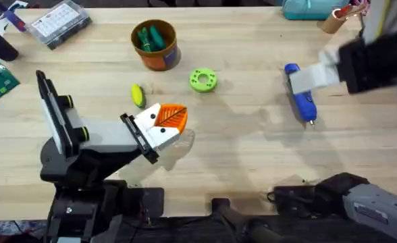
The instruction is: Pick up the gripper from the table and insert it into the empty holder that is missing its gripper. Then pick up a screw, insert it into the mounting hole, and use the screwdriver to tighten it. Finally, clean up the table by picking up the vegetable and placing it into the bucket.
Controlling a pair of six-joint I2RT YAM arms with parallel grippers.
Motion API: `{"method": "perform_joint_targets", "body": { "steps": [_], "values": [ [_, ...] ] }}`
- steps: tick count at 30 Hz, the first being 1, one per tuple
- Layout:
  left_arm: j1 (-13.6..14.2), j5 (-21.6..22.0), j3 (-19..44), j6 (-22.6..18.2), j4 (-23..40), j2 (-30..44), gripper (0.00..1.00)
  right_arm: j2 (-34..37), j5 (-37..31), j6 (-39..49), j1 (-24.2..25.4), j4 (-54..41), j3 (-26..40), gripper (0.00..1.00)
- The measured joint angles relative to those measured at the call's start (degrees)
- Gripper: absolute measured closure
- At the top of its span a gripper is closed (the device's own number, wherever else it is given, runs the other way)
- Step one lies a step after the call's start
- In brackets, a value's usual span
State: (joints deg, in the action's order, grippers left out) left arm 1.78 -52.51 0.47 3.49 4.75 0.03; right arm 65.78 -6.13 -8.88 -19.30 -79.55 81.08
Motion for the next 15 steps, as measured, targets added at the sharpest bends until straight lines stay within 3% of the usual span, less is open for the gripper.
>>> {"method": "perform_joint_targets", "body": {
  "steps": [7,15],
  "values": [
    [0.0,0.0,0.0,0.0,0.0,0.0,0.984,-1.0,0.3,3.6,9.9,1.4,-8.9,0.015],
    [0.0,0.0,0.0,0.0,0.0,0.0,0.984,1.6,0.2,7.9,15.6,5.4,-9.7,0.015]
  ]
}}
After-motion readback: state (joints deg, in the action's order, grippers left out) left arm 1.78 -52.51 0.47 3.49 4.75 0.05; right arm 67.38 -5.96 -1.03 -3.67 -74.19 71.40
